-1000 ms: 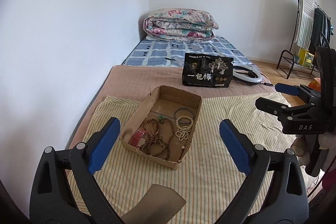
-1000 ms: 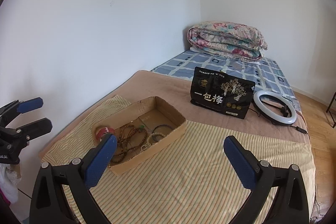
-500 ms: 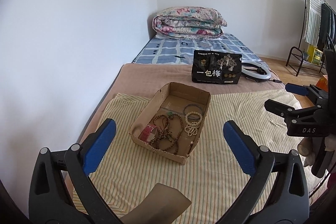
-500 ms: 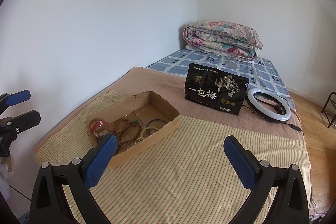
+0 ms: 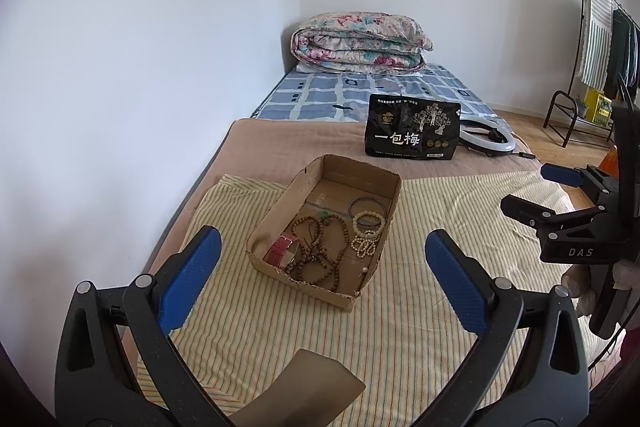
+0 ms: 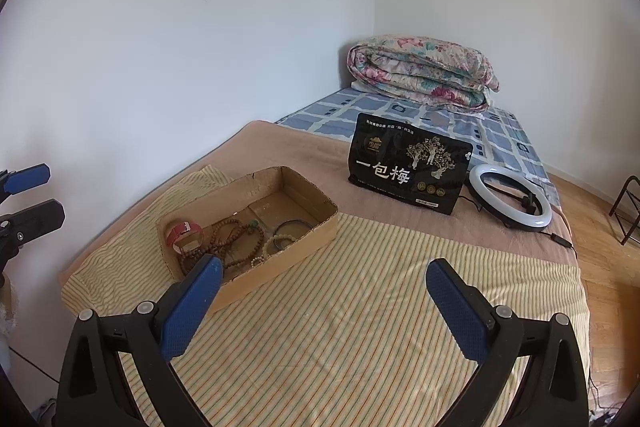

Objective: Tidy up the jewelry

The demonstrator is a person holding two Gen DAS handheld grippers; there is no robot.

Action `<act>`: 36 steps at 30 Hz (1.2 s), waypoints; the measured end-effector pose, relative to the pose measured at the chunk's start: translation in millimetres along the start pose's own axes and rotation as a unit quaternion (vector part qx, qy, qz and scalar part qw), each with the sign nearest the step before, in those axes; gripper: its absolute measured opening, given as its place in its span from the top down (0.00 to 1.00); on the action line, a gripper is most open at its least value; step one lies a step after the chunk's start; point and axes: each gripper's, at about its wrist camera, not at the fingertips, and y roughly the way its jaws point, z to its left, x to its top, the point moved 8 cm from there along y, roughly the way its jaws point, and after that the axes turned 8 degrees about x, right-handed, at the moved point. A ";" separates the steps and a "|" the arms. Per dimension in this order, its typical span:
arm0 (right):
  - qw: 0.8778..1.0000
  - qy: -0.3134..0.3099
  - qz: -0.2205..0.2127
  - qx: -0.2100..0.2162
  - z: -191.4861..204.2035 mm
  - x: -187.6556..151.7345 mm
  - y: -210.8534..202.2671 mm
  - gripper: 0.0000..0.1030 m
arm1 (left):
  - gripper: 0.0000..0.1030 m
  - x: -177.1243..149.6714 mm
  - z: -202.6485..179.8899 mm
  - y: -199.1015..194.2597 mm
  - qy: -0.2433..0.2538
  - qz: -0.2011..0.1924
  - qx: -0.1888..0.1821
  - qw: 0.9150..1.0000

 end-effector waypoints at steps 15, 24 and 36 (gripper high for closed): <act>1.000 0.002 0.001 0.002 0.5 -2.4 1.2 0.00 | 0.00 0.1 1.0 -2.6 -0.002 -0.003 0.002 1.000; 1.000 0.002 0.001 0.004 1.2 -3.3 1.6 0.00 | 0.00 1.3 0.9 -4.5 -0.001 -0.003 0.000 1.000; 1.000 0.003 0.001 0.004 2.2 -5.0 2.7 0.00 | 0.00 2.6 1.3 -7.0 0.000 -0.003 0.002 1.000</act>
